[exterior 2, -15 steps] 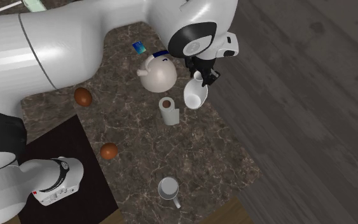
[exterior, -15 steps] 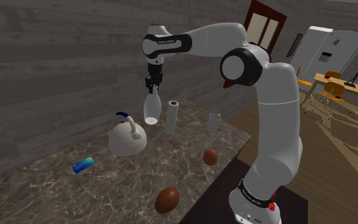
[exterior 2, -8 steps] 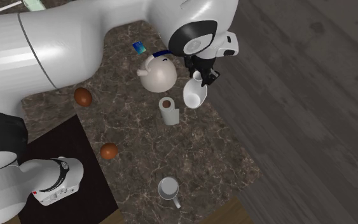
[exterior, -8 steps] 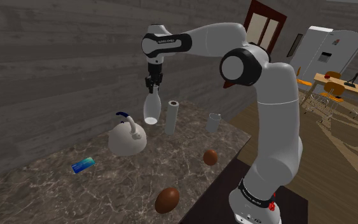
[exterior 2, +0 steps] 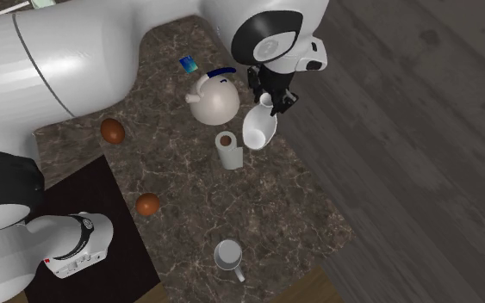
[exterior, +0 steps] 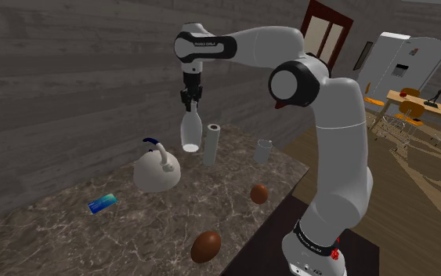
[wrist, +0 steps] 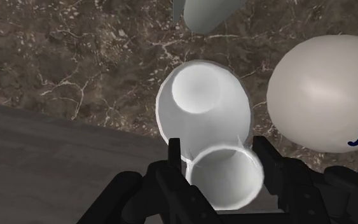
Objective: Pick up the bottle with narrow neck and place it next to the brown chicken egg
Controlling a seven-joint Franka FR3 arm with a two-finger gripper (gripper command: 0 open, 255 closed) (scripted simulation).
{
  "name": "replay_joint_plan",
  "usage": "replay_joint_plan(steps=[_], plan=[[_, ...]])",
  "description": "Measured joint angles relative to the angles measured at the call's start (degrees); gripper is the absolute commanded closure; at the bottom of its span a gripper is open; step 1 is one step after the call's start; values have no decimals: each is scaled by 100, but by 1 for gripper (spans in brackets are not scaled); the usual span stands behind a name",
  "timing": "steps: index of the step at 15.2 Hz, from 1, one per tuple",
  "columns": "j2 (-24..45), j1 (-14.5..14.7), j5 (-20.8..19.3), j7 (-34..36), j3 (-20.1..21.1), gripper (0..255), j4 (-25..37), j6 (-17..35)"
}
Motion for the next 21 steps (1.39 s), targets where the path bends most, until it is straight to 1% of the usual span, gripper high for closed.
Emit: replay_joint_plan(steps=[3, 4, 6, 8, 11, 12, 13, 14, 15, 16, 17, 18, 20, 21], plan=[[5, 14, -3, 31, -2, 255, 162, -91], [34, 6, 0, 18, -2, 255, 310, -336], [30, 10, 2, 26, -1, 255, 551, -437], [53, 15, 0, 39, -2, 255, 665, -564], [229, 3, 9, 21, 1, 255, 1035, -771], [251, 3, 9, 31, -1, 255, 1157, -997], [302, -9, 15, 19, -2, 255, 1396, -1430], [128, -13, 6, -1, -10, 255, 1274, -1380], [218, -39, 12, -26, -16, 255, 1541, -1230], [322, -44, 16, -11, -18, 255, 1795, -1330], [389, -43, 17, 8, -21, 255, 1966, -1537], [451, -38, 19, 21, -19, 255, 2087, -1562], [120, 10, 7, 40, -11, 255, 1812, -1407], [-147, 50, -7, 69, -7, 255, 1492, -1283]])
